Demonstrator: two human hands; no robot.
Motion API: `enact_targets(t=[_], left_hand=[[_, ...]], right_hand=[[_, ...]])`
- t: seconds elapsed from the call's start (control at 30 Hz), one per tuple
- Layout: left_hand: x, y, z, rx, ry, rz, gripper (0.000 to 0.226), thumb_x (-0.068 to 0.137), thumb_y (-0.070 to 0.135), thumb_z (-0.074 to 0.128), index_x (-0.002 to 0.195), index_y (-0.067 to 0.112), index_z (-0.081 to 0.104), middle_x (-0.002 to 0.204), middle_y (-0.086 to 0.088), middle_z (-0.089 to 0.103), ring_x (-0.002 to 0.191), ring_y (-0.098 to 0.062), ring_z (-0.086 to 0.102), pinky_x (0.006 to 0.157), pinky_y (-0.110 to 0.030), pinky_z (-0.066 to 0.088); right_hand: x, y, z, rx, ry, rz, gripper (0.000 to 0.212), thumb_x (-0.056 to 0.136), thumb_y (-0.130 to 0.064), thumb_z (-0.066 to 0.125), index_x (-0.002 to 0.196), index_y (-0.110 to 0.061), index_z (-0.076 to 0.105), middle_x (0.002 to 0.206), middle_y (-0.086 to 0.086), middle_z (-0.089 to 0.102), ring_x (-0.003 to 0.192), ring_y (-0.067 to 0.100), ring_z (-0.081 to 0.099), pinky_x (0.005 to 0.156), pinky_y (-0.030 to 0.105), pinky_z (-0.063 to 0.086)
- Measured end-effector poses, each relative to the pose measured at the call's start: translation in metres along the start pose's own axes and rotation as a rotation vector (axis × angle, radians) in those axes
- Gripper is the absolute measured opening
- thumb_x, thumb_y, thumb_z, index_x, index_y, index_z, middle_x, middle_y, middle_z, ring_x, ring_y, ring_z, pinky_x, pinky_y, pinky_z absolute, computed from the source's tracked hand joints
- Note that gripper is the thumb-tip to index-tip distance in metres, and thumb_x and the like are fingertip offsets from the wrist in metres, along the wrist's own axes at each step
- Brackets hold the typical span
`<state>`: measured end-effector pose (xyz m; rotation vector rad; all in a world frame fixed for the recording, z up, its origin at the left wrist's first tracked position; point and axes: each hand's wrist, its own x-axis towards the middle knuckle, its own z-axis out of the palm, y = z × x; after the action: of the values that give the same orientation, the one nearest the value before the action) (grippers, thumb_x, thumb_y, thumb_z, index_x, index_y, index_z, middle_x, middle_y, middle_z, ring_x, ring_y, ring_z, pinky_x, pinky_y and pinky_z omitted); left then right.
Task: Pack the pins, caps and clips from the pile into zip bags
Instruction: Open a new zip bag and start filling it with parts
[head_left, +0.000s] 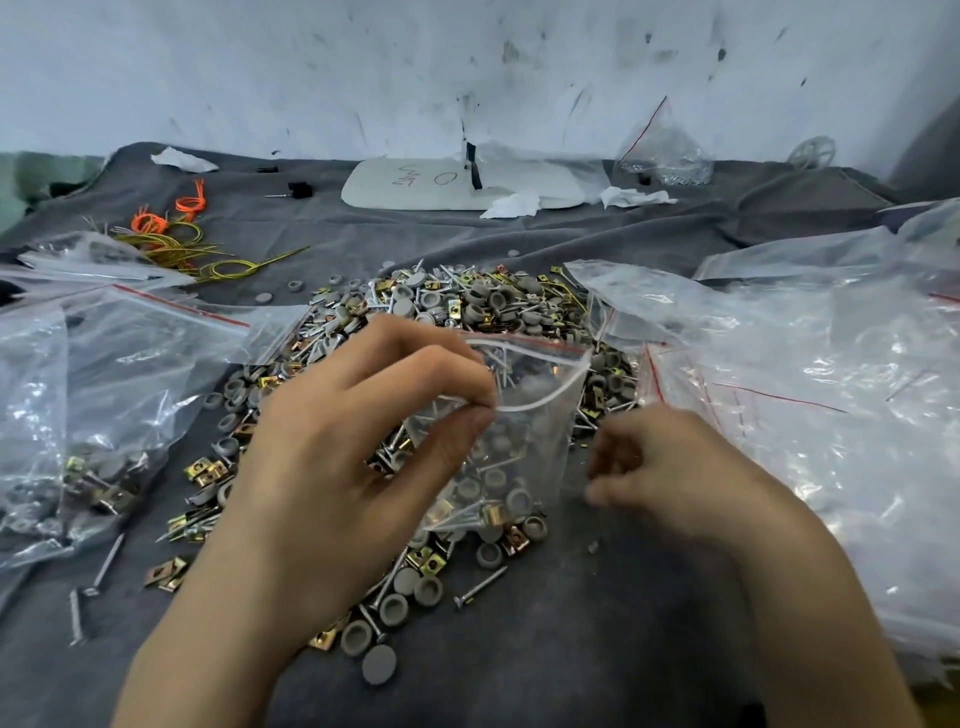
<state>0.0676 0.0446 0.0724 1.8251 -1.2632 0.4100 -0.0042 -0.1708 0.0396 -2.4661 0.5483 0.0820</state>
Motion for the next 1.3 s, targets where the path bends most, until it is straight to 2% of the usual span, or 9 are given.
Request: enact_targets(t=[0.1, 0.2, 0.4, 0.57, 0.73, 0.8, 0.93, 1.17, 1.3], left_hand=[[0.002, 0.008, 0.003, 0.053, -0.025, 0.03, 0.014, 0.092, 0.023, 0.058, 0.09, 0.015, 0.069, 0.104, 0.001, 0.065, 0.101, -0.005, 0.062, 0.088, -0.012, 0.043], [0.002, 0.012, 0.007, 0.035, -0.056, 0.034, 0.015, 0.091, 0.022, 0.057, 0.09, 0.013, 0.07, 0.103, 0.001, 0.065, 0.1, -0.003, 0.061, 0.089, -0.011, 0.041], [0.002, 0.014, 0.011, 0.062, -0.09, 0.039, 0.017, 0.093, 0.022, 0.056, 0.089, 0.013, 0.07, 0.103, 0.001, 0.063, 0.092, -0.002, 0.061, 0.083, -0.008, 0.041], [0.002, 0.016, 0.013, 0.053, -0.1, 0.044, 0.016, 0.093, 0.021, 0.057, 0.091, 0.013, 0.071, 0.105, -0.001, 0.064, 0.094, -0.003, 0.062, 0.083, -0.009, 0.042], [0.002, 0.014, 0.011, 0.052, -0.063, 0.029, 0.016, 0.092, 0.021, 0.057, 0.09, 0.013, 0.071, 0.104, 0.001, 0.065, 0.097, -0.003, 0.062, 0.087, -0.009, 0.041], [0.001, 0.013, 0.01, 0.05, -0.052, 0.023, 0.016, 0.092, 0.022, 0.057, 0.09, 0.013, 0.07, 0.105, 0.001, 0.065, 0.098, -0.002, 0.062, 0.088, -0.009, 0.041], [0.002, 0.005, 0.007, 0.04, -0.054, 0.024, 0.016, 0.092, 0.026, 0.056, 0.091, 0.017, 0.069, 0.106, 0.005, 0.064, 0.101, -0.001, 0.061, 0.09, -0.011, 0.043], [0.003, -0.001, 0.006, 0.017, -0.047, 0.001, 0.016, 0.092, 0.029, 0.055, 0.092, 0.02, 0.068, 0.108, 0.007, 0.063, 0.105, 0.0, 0.06, 0.092, -0.014, 0.043], [0.002, 0.004, 0.005, 0.041, -0.02, -0.006, 0.016, 0.091, 0.026, 0.057, 0.09, 0.016, 0.07, 0.105, 0.003, 0.066, 0.101, -0.003, 0.062, 0.089, -0.01, 0.042]], right_hand=[[-0.011, -0.012, -0.011, 0.502, 0.325, -0.217, 0.016, 0.069, -0.012, 0.082, 0.075, -0.019, 0.068, 0.07, -0.002, 0.071, 0.064, 0.01, 0.066, 0.056, 0.02, 0.049], [-0.025, -0.023, -0.022, 0.743, 0.395, -0.47, 0.016, 0.071, -0.015, 0.077, 0.083, -0.025, 0.072, 0.08, -0.004, 0.074, 0.073, 0.008, 0.07, 0.066, 0.015, 0.053], [-0.042, -0.038, -0.025, 0.801, 0.476, -0.677, 0.016, 0.073, -0.009, 0.073, 0.081, -0.023, 0.07, 0.084, -0.002, 0.074, 0.081, 0.016, 0.071, 0.076, 0.023, 0.056], [-0.05, -0.044, -0.028, 0.513, 0.478, -0.721, 0.01, 0.076, -0.024, 0.077, 0.082, -0.024, 0.068, 0.088, -0.002, 0.071, 0.087, 0.022, 0.068, 0.076, 0.04, 0.055], [-0.033, -0.026, -0.027, 0.622, 0.664, -0.482, 0.003, 0.081, -0.025, 0.072, 0.078, -0.025, 0.07, 0.077, -0.006, 0.071, 0.068, 0.004, 0.063, 0.062, 0.015, 0.05], [-0.012, -0.008, -0.017, 0.489, 0.556, -0.21, 0.013, 0.081, -0.018, 0.074, 0.072, -0.026, 0.068, 0.067, -0.007, 0.067, 0.061, 0.004, 0.059, 0.06, 0.018, 0.046], [0.016, 0.016, 0.009, 0.144, 0.234, 0.164, 0.016, 0.073, -0.014, 0.081, 0.077, -0.024, 0.069, 0.078, -0.001, 0.066, 0.071, 0.013, 0.058, 0.064, 0.023, 0.04], [0.019, 0.015, 0.012, -0.003, 0.142, 0.056, 0.023, 0.075, -0.016, 0.079, 0.067, -0.029, 0.062, 0.072, -0.01, 0.06, 0.075, 0.01, 0.058, 0.057, 0.015, 0.038], [0.012, 0.003, 0.008, 0.292, 0.306, -0.055, 0.022, 0.077, -0.009, 0.077, 0.068, -0.024, 0.062, 0.069, -0.007, 0.064, 0.062, 0.005, 0.057, 0.048, 0.009, 0.038]])
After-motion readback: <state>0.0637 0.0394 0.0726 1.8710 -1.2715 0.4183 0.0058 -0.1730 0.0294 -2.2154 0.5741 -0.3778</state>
